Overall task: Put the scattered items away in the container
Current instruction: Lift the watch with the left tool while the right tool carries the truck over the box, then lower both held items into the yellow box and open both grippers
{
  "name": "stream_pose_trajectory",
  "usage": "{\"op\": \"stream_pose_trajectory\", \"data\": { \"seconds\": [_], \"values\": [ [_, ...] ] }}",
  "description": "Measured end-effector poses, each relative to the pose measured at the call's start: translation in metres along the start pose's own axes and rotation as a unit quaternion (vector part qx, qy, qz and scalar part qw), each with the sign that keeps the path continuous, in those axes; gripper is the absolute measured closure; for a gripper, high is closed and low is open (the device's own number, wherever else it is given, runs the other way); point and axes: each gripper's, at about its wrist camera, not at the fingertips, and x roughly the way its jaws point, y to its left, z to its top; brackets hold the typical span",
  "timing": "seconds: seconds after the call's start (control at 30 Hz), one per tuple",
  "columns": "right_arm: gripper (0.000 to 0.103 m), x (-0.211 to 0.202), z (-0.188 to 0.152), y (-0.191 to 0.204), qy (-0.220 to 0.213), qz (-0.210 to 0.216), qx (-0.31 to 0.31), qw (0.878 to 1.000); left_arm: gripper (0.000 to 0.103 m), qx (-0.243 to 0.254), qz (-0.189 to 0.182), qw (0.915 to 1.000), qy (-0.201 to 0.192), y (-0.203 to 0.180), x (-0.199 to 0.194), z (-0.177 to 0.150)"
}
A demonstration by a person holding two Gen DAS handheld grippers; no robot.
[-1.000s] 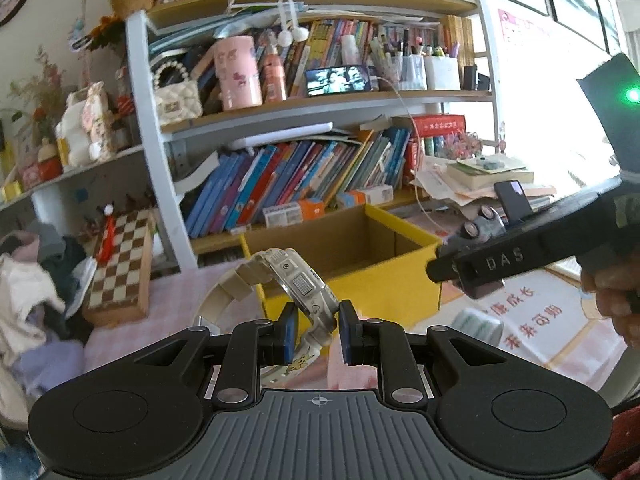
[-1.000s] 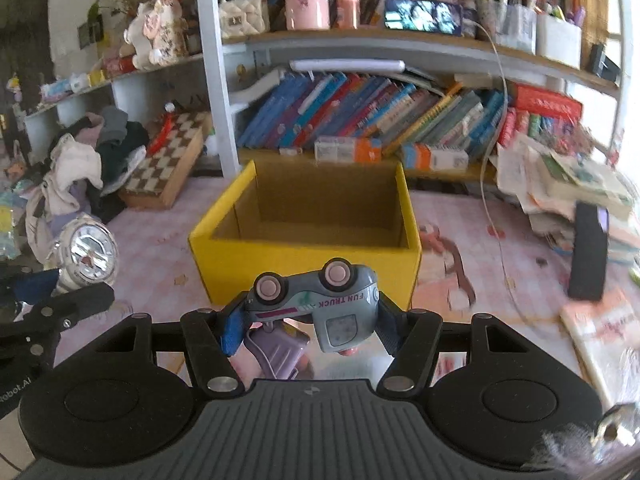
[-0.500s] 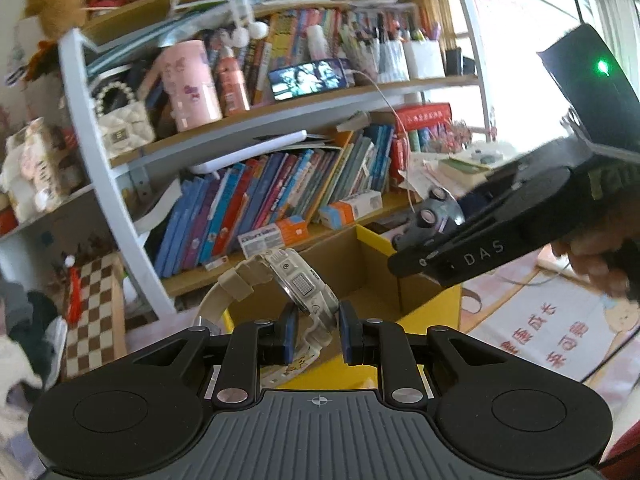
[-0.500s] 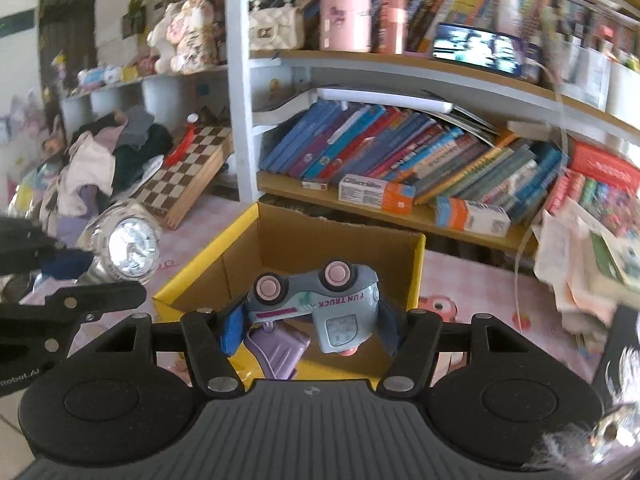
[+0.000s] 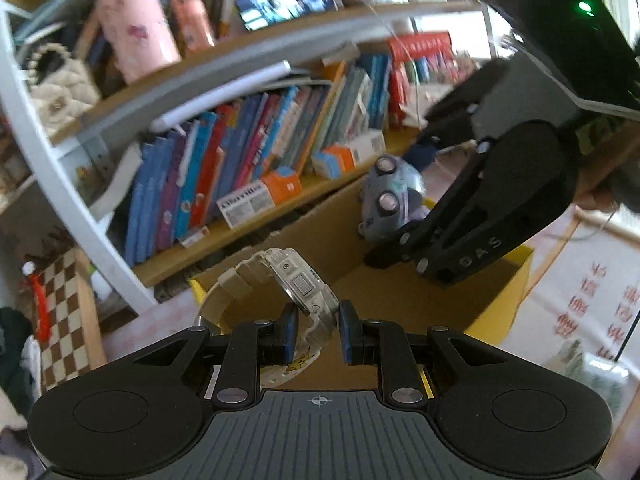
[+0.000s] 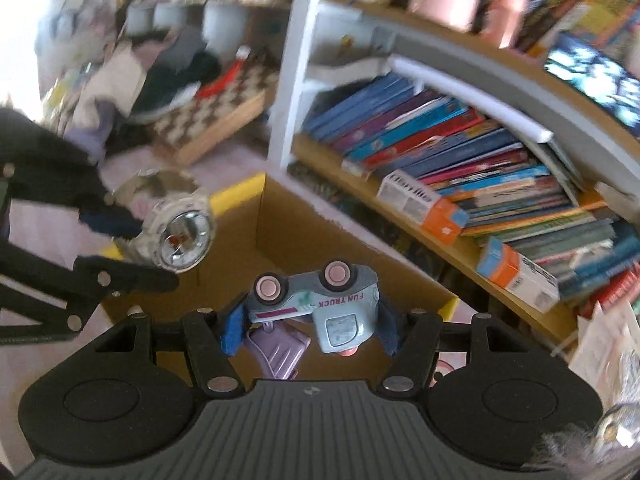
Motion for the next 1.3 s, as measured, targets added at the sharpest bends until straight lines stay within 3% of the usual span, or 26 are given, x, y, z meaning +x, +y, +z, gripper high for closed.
{"op": "stream_pose_trajectory", "data": {
  "seconds": [0.23, 0.57, 1.0, 1.3],
  "values": [
    [0.042, 0.060, 0.004, -0.008, 0.076, 0.008, -0.072, 0.995, 0.083, 0.057, -0.012, 0.9969, 0.053, 0.001, 0.052, 0.006],
    [0.042, 0.105, -0.008, 0.002, 0.140, 0.029, -0.209, 0.967, 0.083, 0.113, -0.053, 0.9849, 0.120, -0.005, 0.108, 0.013],
    [0.042, 0.126, -0.009, -0.023, 0.188, 0.071, -0.158, 0.967, 0.083, 0.122, -0.101, 0.9728, 0.169, -0.004, 0.135, 0.013],
    [0.042, 0.132, -0.009, -0.024, 0.236, 0.054, -0.114, 0.964, 0.082, 0.138, -0.126, 0.9667, 0.175, -0.010, 0.131, 0.006]
  ]
}}
